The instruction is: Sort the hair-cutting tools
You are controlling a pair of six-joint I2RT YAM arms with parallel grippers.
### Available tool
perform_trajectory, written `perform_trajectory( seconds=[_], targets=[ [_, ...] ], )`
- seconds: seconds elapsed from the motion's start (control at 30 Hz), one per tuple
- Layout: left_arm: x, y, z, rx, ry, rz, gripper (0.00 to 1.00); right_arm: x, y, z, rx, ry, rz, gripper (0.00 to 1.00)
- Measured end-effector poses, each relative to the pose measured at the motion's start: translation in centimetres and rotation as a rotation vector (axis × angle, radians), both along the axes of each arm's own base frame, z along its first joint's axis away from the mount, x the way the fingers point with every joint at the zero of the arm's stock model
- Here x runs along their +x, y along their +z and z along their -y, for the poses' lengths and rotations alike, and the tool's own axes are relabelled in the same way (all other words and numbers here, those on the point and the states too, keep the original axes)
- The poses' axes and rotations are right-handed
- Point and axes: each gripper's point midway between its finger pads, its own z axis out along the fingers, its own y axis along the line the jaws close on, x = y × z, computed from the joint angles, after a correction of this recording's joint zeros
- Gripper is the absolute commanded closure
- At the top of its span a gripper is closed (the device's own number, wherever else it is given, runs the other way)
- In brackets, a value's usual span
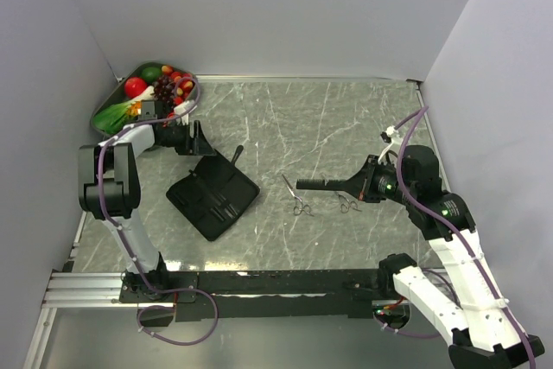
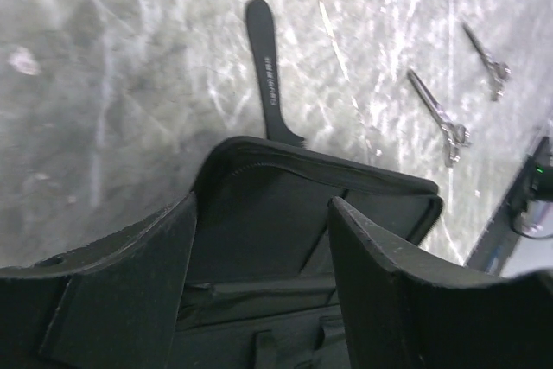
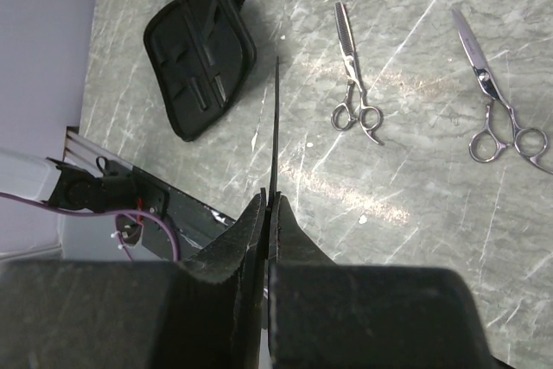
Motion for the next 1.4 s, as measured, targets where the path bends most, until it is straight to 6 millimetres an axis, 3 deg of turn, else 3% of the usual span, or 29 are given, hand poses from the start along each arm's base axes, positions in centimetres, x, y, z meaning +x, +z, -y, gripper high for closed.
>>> perform_trajectory(
  seconds=[0.37, 0.57, 0.77, 0.83, 1.13, 1.4],
  targets=[
    [-0.5, -2.5, 0.0, 0.000, 0.005, -0.026, 0.35, -0.1, 0.2, 0.0, 0.003, 0.000, 0.008, 1.00],
    [-0.1, -4.1, -1.0, 0.080, 0.059, -0.026, 0.44, -0.3, 0.0, 0.1, 0.006, -0.001, 0.008, 1.00],
    [0.2, -5.0, -1.1, 0.140, 0.089, -0.015, 0.90, -0.3, -0.2, 0.0, 0.005, -0.002, 0.001, 1.00],
    [0.3, -5.4, -0.9, 0.164, 0.092, -0.010, 0.99, -0.2, -0.2, 0.0, 0.008, -0.003, 0.004, 1.00],
    [0.0, -5.4, 0.2, 0.191, 0.121, 0.023, 0.99, -0.3, -1.1, 0.0, 0.008, -0.005, -0.012, 1.00],
    [-2.7, -5.2, 0.1, 0.181, 0.287, -0.054, 0.99, -0.1, -1.0, -0.2, 0.016, 0.001, 0.002, 1.00]
  ],
)
